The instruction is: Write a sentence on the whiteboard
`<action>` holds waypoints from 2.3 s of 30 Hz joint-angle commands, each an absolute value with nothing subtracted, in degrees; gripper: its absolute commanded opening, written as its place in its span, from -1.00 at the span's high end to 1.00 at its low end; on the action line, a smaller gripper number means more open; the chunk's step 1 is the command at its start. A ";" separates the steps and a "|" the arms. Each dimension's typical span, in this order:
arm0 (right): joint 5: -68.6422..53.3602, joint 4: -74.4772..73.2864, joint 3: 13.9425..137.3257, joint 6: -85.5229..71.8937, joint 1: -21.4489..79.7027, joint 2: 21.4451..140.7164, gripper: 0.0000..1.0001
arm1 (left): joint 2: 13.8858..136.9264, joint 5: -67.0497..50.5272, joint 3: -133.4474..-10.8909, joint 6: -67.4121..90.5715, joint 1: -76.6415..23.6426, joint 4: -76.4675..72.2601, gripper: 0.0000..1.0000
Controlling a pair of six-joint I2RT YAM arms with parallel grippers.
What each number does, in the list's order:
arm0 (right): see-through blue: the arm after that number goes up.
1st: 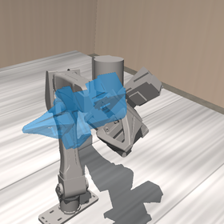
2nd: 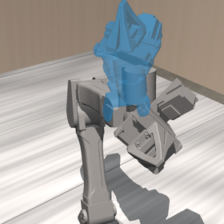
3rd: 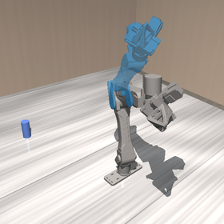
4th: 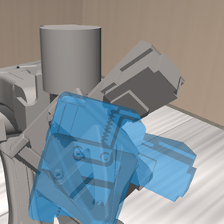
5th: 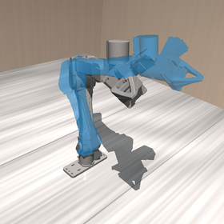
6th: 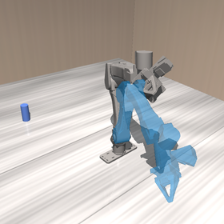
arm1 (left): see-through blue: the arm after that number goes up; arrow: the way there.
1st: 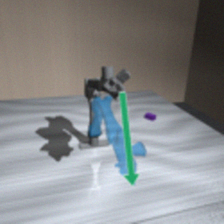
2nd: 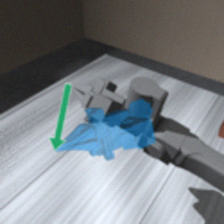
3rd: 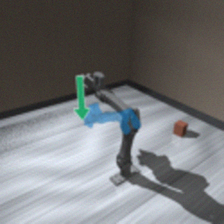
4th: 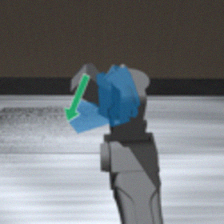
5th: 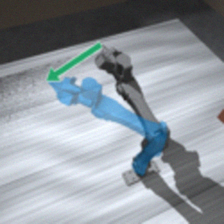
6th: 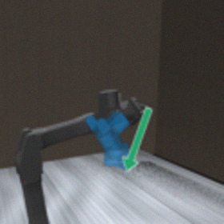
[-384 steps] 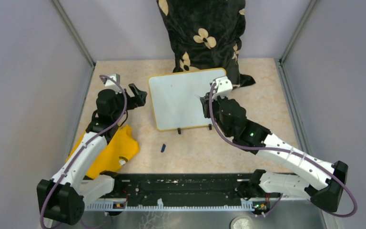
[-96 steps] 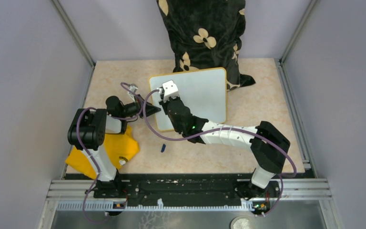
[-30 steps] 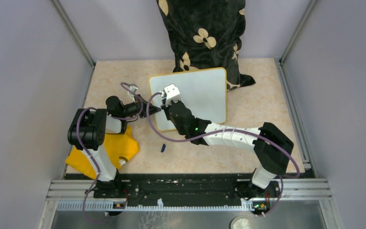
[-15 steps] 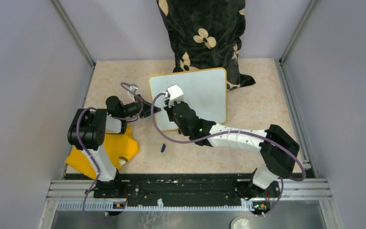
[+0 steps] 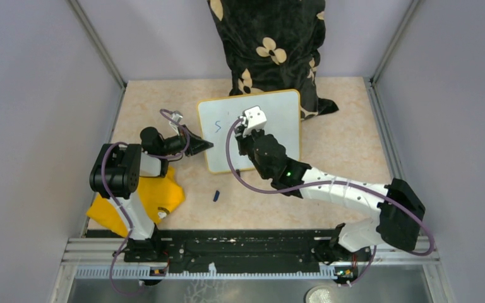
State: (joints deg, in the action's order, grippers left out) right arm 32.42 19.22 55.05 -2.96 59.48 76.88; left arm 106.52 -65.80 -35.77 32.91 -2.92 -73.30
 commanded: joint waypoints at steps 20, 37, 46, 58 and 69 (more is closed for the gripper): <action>30.38 23.71 61.75 -0.25 58.60 87.06 1.00 | 107.25 -65.10 -36.02 30.41 -3.52 -73.94 1.00; 32.82 25.19 62.84 -1.43 57.68 89.37 1.00 | 107.28 -65.04 -35.96 30.32 -3.52 -73.93 1.00; 32.45 24.83 62.66 -2.46 56.94 90.21 1.00 | 107.23 -65.13 -35.91 30.28 -3.52 -73.99 1.00; 32.58 23.48 61.42 -3.87 56.59 90.35 1.00 | 107.30 -65.11 -36.03 30.32 -3.52 -73.92 1.00; 33.11 22.83 57.95 -5.67 56.60 88.74 1.00 | 107.36 -65.06 -36.01 30.32 -3.52 -73.92 1.00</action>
